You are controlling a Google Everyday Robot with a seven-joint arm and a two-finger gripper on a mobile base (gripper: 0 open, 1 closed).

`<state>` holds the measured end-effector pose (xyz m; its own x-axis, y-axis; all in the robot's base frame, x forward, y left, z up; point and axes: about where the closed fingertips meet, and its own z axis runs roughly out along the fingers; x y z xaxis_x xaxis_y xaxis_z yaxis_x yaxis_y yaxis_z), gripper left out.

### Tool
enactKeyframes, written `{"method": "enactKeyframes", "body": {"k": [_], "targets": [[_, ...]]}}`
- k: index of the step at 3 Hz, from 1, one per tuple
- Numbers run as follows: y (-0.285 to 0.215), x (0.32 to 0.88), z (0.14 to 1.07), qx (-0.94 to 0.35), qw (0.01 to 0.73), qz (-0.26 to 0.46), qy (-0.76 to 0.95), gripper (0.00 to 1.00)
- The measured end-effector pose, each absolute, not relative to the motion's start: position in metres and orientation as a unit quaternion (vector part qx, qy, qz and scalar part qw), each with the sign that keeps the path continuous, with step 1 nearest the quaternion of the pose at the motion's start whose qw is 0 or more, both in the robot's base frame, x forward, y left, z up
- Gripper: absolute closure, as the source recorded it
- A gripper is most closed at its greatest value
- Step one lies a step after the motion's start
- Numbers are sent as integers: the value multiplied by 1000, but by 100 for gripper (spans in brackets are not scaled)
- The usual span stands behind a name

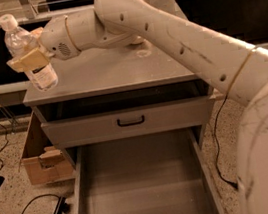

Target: Pick blue plastic bottle from middle drawer and place on counter

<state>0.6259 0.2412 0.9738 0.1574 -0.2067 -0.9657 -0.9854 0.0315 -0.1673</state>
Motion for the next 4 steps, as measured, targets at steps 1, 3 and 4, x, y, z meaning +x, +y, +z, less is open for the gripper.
{"method": "enactKeyframes", "body": {"k": [1, 3, 4], "targets": [[271, 647, 943, -575, 473, 414, 523, 100], [264, 690, 922, -556, 451, 432, 549, 100], [258, 684, 925, -553, 456, 424, 553, 100]]}}
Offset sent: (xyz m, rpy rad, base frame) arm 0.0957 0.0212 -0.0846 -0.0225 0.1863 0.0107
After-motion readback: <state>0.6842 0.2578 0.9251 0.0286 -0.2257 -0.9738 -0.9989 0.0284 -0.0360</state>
